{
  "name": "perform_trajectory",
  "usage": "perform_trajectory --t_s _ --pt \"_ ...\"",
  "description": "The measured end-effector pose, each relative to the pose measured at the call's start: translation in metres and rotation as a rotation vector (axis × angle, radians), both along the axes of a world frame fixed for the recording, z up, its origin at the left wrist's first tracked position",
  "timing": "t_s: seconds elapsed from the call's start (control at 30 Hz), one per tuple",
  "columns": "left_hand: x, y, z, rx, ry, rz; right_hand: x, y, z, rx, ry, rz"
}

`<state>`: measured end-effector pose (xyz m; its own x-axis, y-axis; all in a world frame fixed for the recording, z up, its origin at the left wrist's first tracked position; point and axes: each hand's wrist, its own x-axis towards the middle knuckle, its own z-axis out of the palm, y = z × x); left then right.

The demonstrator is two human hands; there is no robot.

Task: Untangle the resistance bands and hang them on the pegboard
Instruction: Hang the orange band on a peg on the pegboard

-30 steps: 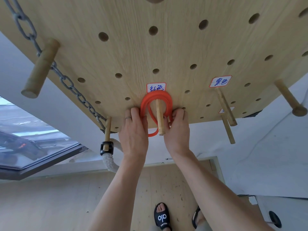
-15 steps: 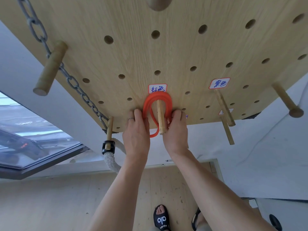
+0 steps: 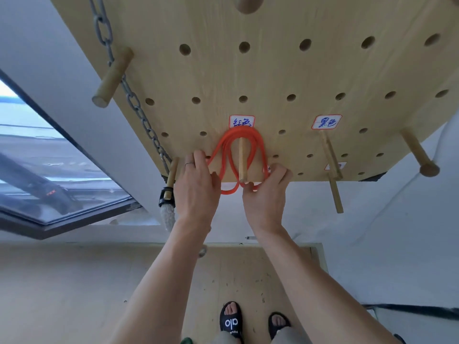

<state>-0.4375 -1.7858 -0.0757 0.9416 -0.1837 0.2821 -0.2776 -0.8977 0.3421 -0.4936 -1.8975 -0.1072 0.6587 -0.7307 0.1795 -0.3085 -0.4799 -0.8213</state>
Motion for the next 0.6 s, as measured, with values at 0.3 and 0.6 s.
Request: perform_trajectory --t_s 0.3,0.6 --pt "-0.087 0.038 -0.024 0.084 -0.027 -0.072 -0.066 0.029 -0.016 -0.041 0.160 0.492" --pt "-0.227 0.151 -0.093 0.147 0.313 0.363 -0.132 0.105 -0.054 -0.231 0.449 1.148"
